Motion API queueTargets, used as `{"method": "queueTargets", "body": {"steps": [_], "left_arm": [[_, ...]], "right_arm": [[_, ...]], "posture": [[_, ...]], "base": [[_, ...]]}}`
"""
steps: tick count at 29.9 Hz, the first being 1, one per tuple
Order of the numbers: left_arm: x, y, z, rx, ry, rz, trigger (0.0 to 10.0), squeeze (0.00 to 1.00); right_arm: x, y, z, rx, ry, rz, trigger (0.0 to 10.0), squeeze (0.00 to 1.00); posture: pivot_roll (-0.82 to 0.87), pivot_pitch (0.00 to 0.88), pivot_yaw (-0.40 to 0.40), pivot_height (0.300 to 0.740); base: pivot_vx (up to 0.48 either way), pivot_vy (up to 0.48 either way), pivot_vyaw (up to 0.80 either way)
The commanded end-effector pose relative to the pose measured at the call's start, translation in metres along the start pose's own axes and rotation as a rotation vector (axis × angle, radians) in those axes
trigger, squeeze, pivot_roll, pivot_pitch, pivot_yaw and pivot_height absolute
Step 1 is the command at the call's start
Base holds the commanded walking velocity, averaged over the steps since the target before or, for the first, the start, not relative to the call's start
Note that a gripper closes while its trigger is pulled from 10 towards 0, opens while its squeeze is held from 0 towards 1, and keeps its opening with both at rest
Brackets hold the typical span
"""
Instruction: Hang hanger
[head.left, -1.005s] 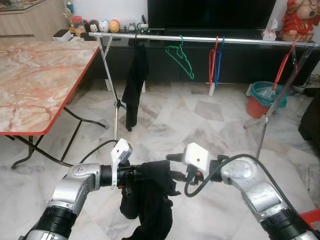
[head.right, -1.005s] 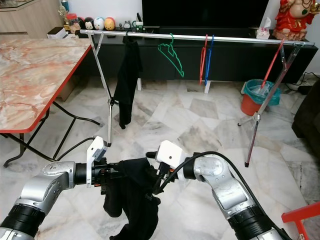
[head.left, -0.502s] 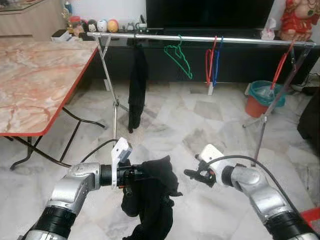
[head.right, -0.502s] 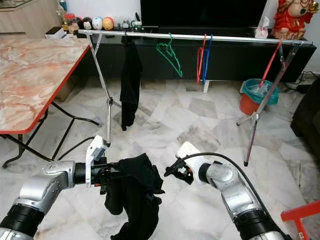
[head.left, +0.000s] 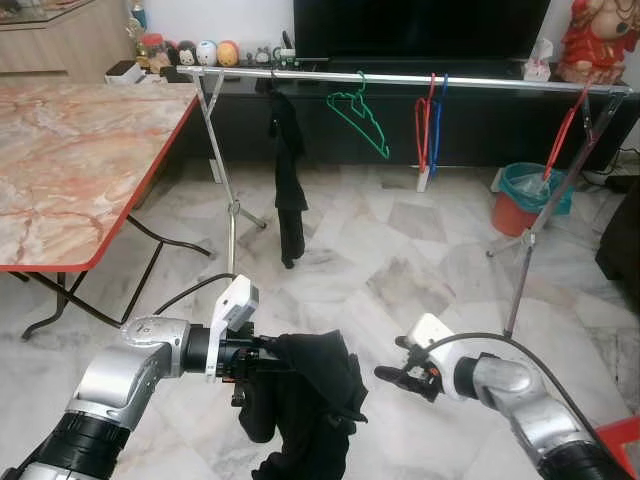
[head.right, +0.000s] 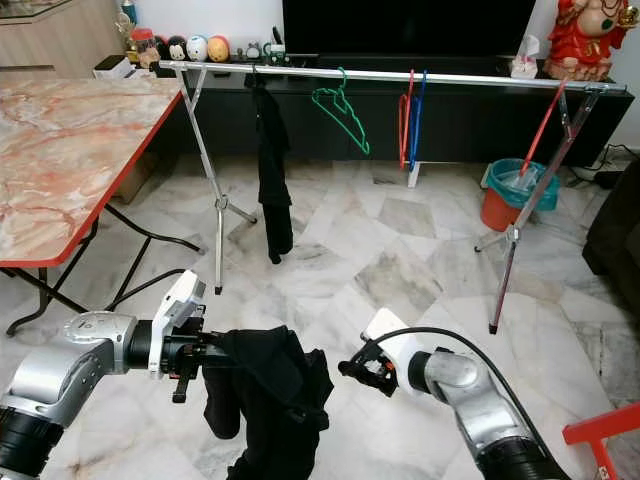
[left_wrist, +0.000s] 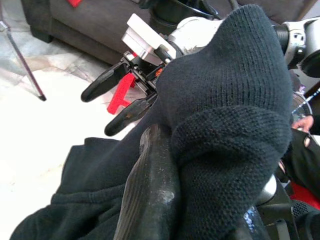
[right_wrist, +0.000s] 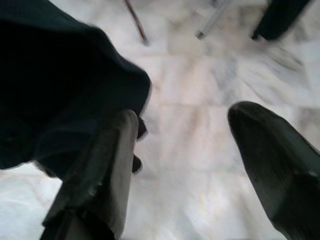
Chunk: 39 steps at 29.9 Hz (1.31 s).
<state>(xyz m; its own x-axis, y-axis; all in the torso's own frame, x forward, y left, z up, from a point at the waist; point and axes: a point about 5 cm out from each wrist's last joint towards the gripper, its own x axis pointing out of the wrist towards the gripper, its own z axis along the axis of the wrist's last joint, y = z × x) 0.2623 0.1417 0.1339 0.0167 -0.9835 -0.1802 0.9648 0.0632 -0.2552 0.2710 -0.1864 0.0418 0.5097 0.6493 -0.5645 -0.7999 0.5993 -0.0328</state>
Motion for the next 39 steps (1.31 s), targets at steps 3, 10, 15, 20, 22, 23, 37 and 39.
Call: {"method": "queueTargets", "body": {"steps": [3,10,15,20,22,23,37,39], "left_arm": [[0.002,-0.008,0.009,0.033,0.007,-0.073,10.0,0.00],[0.003,-0.013,0.014,0.047,0.022,-0.125,10.0,0.00],[0.004,-0.015,0.016,0.052,0.027,-0.142,10.0,0.00],[0.004,-0.015,0.017,0.051,0.024,-0.143,10.0,0.00],[0.005,-0.015,0.017,0.050,0.024,-0.145,10.0,0.00],[0.006,-0.015,0.016,0.050,0.025,-0.146,10.0,0.00],[0.011,-0.017,0.020,0.063,0.019,-0.167,10.0,0.00],[0.013,-0.019,0.021,0.068,0.017,-0.179,10.0,0.00]], "right_arm": [[-0.006,-0.001,0.002,0.002,-0.070,0.050,10.0,0.00],[-0.005,0.001,0.001,0.012,-0.102,0.091,10.0,0.00],[-0.005,0.008,0.000,0.015,-0.126,0.158,10.0,0.00],[-0.008,0.013,0.000,0.030,-0.160,0.229,10.0,0.00],[-0.009,0.016,0.000,0.032,-0.166,0.257,10.0,0.00],[-0.010,0.017,0.000,0.027,-0.167,0.271,10.0,0.00],[0.003,0.014,0.005,-0.077,-0.134,0.214,10.0,0.00],[0.005,0.016,0.007,-0.089,-0.149,0.228,10.0,0.00]], "posture": [[-0.08,0.000,0.046,0.740],[-0.07,0.000,0.047,0.740],[-0.07,0.000,0.048,0.740],[-0.07,0.000,0.050,0.740],[-0.07,0.000,0.050,0.740],[-0.07,0.000,0.050,0.740],[-0.07,0.000,0.048,0.740],[-0.07,0.000,0.048,0.740]], "base": [[0.000,0.000,0.00],[0.000,0.000,0.00],[0.000,0.000,0.00],[0.000,0.000,0.00],[0.000,0.000,0.00],[0.000,0.000,0.00],[0.000,0.000,0.00],[0.000,0.000,0.00]]}}
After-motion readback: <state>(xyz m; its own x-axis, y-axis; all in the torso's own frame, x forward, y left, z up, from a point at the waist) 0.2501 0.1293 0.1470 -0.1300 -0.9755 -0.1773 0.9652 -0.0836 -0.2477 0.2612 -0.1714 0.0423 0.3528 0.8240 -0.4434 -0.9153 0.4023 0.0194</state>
